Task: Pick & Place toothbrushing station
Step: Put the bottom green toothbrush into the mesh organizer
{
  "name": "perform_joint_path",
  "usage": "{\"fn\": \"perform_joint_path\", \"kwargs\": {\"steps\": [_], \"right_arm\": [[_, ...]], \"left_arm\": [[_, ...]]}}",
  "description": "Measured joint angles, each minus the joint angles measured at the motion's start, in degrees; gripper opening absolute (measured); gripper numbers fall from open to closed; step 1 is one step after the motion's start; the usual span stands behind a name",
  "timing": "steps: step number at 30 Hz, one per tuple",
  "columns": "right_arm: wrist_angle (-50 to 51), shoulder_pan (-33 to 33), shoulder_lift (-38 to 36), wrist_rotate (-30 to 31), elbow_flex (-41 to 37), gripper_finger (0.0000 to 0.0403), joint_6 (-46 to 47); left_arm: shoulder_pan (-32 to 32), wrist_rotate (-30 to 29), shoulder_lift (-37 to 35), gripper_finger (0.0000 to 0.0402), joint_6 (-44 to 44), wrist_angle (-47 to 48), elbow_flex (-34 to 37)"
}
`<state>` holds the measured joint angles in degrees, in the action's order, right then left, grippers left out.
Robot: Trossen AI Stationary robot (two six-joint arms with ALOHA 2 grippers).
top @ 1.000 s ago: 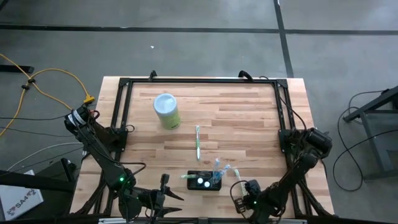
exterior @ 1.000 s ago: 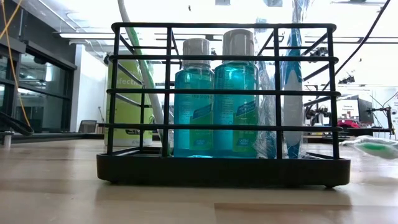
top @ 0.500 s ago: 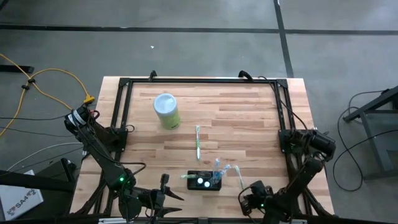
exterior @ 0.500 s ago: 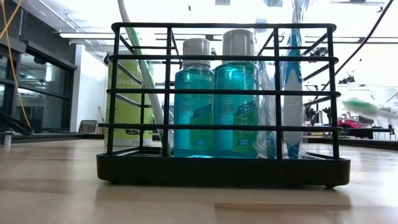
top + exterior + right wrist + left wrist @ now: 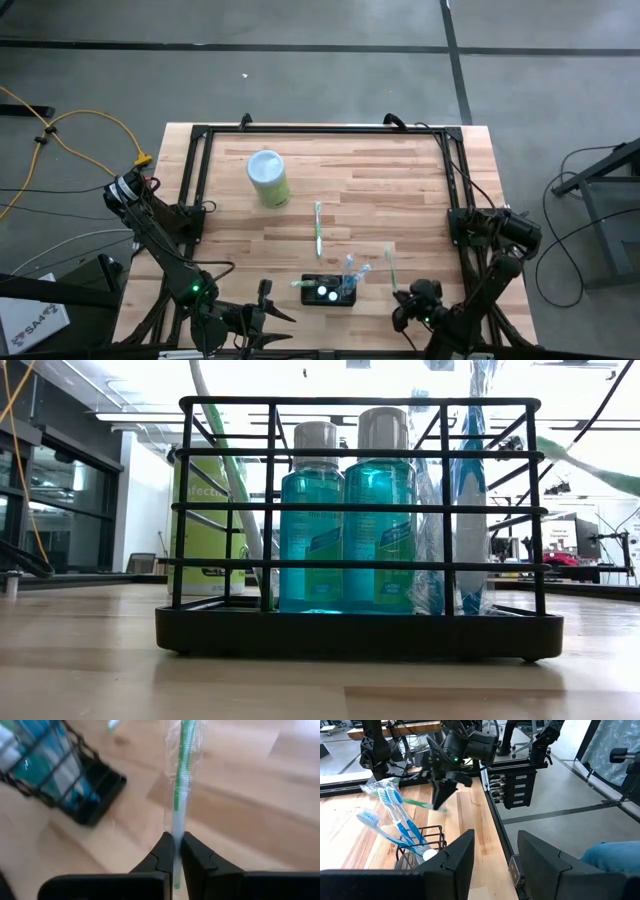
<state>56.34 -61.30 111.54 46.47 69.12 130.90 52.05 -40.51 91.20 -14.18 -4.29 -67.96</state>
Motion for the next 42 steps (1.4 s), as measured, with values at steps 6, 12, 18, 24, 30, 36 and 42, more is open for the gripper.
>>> {"fn": "perform_joint_path", "kwargs": {"steps": [6,12,18,24,30,36,42], "right_arm": [[6.7,1.8,0.0,7.4,0.6,0.001,0.0],[17.0,2.4,0.0,9.3,9.9,0.001,-4.0],[19.7,1.3,-0.1,12.9,22.8,0.001,-16.4],[13.4,1.3,-0.2,17.4,29.9,0.001,-32.5],[-4.1,1.5,-0.1,21.6,30.8,0.001,-54.2],[-23.4,2.1,0.2,24.7,30.7,0.001,-78.3],[-34.7,3.5,2.6,25.9,30.7,0.001,-91.7]], "left_arm": [[0.0,0.0,0.0,0.0146,0.0,0.0,0.0],[0.0,0.0,0.0,0.0146,0.0,0.0,0.0],[0.0,0.0,0.0,0.0146,0.0,0.0,0.0],[0.0,0.0,0.0,0.0146,0.0,0.0,0.0],[0.0,0.0,0.0,0.0146,0.0,-0.1,0.0],[0.0,0.0,0.0,0.0146,0.0,-1.7,0.0],[0.0,0.4,0.0,0.0146,0.4,-3.7,0.0]]}}
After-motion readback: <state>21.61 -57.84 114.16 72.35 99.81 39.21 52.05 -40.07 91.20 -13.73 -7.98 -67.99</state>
